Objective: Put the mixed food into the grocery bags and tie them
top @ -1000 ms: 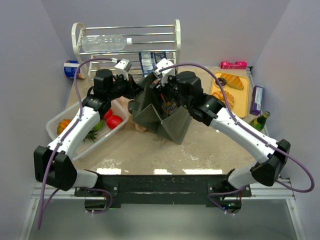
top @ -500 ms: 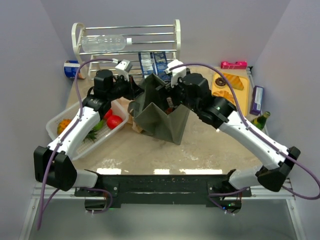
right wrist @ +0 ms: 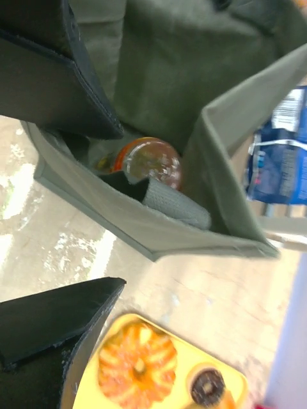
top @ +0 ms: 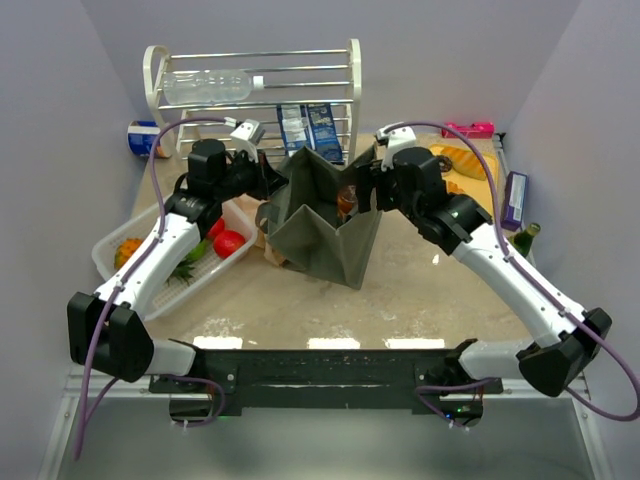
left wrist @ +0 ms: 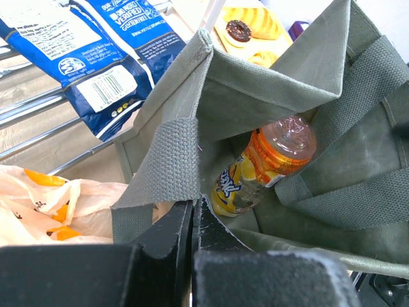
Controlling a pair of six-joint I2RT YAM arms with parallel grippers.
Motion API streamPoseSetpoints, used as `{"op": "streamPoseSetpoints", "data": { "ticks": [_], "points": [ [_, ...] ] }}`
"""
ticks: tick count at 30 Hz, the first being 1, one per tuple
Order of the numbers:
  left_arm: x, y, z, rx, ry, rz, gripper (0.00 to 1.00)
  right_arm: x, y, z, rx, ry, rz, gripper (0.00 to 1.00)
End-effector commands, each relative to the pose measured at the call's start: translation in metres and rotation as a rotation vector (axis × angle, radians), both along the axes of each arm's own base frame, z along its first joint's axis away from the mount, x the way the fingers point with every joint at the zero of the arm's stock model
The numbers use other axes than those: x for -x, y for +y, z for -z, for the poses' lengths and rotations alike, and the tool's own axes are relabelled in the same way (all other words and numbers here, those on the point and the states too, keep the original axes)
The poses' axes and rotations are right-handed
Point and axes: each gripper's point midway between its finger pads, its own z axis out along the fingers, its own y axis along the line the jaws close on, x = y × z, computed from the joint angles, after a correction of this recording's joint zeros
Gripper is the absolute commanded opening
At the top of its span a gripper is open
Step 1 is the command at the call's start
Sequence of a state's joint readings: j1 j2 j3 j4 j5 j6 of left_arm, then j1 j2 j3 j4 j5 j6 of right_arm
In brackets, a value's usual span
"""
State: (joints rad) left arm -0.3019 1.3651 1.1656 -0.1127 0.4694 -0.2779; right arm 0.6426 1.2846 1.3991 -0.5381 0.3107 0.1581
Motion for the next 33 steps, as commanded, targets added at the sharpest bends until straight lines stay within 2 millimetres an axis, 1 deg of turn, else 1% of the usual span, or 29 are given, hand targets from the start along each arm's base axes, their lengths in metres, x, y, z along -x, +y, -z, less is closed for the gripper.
{"op": "streamPoseSetpoints", "data": {
  "ticks": [1,2,3,4,5,6,7,8,9,10,11,12,13,14,15,17,19,22,23,24,25,27,28,29,31,32,33],
  "points": [
    [0.000,0.002,-0.040,0.031,-0.124,-0.001,0.00,-0.003,0.021,0.009,-0.050,0.027,-0.057,0.72],
    [0.000,0.004,-0.041,0.022,-0.128,-0.005,0.00,-0.006,0.019,0.010,-0.038,0.029,-0.046,0.63],
    [-0.004,0.009,-0.052,-0.004,-0.166,-0.029,0.00,-0.004,0.015,0.011,-0.016,0.035,-0.041,0.47],
    [-0.002,0.015,-0.051,-0.033,-0.155,-0.049,0.00,-0.005,0.011,0.009,-0.004,0.030,-0.023,0.36],
    [-0.002,0.021,-0.054,-0.063,-0.162,-0.072,0.00,-0.006,0.003,-0.001,0.009,0.006,0.010,0.18],
    [-0.004,0.035,-0.061,-0.127,-0.166,-0.130,0.00,-0.003,-0.008,-0.005,0.046,0.004,0.029,0.12],
    [-0.003,0.042,-0.066,-0.158,-0.170,-0.156,0.00,-0.003,-0.015,-0.009,0.064,-0.002,0.045,0.08],
    [-0.001,0.047,-0.072,-0.182,-0.174,-0.174,0.00,-0.002,-0.021,-0.023,0.071,-0.023,0.062,0.00],
    [-0.001,0.057,-0.087,-0.212,-0.204,-0.210,0.00,0.003,-0.035,-0.028,0.104,-0.026,0.093,0.00],
    [0.005,0.062,-0.086,-0.240,-0.180,-0.216,0.00,0.005,-0.039,-0.034,0.112,-0.034,0.101,0.00],
    [0.008,0.066,-0.089,-0.256,-0.176,-0.224,0.00,0.006,-0.043,-0.041,0.113,-0.043,0.109,0.00],
    [0.011,0.070,-0.101,-0.267,-0.195,-0.238,0.00,0.009,-0.049,-0.041,0.130,-0.036,0.114,0.00],
    [0.017,0.073,-0.095,-0.290,-0.162,-0.234,0.00,0.012,-0.052,-0.045,0.132,-0.038,0.116,0.00],
    [0.020,0.074,-0.096,-0.297,-0.156,-0.231,0.00,0.013,-0.054,-0.047,0.132,-0.039,0.120,0.00],
    [0.025,0.075,-0.091,-0.314,-0.134,-0.217,0.00,0.013,-0.058,-0.044,0.144,-0.030,0.124,0.00],
    [0.027,0.075,-0.081,-0.334,-0.103,-0.199,0.00,0.012,-0.060,-0.037,0.158,-0.014,0.120,0.00],
    [0.029,0.077,-0.065,-0.358,-0.053,-0.200,0.00,0.008,-0.066,-0.026,0.174,0.012,0.142,0.00],
    [0.030,0.080,-0.051,-0.378,-0.027,-0.206,0.00,0.002,-0.065,-0.015,0.168,0.027,0.146,0.00],
    [0.029,0.079,-0.050,-0.374,-0.027,-0.203,0.00,0.001,-0.057,-0.007,0.156,0.045,0.115,0.00],
    [0.030,0.076,-0.046,-0.367,-0.022,-0.186,0.00,-0.001,-0.051,-0.006,0.131,0.042,0.102,0.00],
    [0.029,0.074,-0.048,-0.359,-0.033,-0.180,0.00,-0.001,-0.045,-0.003,0.116,0.049,0.081,0.00],
    [0.029,0.068,-0.050,-0.340,-0.048,-0.157,0.00,-0.003,-0.033,0.003,0.082,0.064,0.038,0.08],
    [0.029,0.068,-0.055,-0.334,-0.063,-0.156,0.06,-0.003,-0.030,0.003,0.073,0.063,0.026,0.12],
    [0.028,0.067,-0.059,-0.325,-0.080,-0.158,0.24,-0.003,-0.028,0.003,0.067,0.064,0.015,0.29],
    [0.027,0.067,-0.078,-0.303,-0.137,-0.171,0.44,-0.001,-0.021,-0.003,0.038,0.049,-0.019,0.46],
    [0.026,0.069,-0.087,-0.298,-0.160,-0.184,0.63,0.000,-0.019,-0.006,0.029,0.041,-0.033,0.53],
    [0.024,0.073,-0.104,-0.290,-0.205,-0.216,0.70,0.001,-0.018,-0.010,0.020,0.031,-0.045,0.67]
  ]
}}
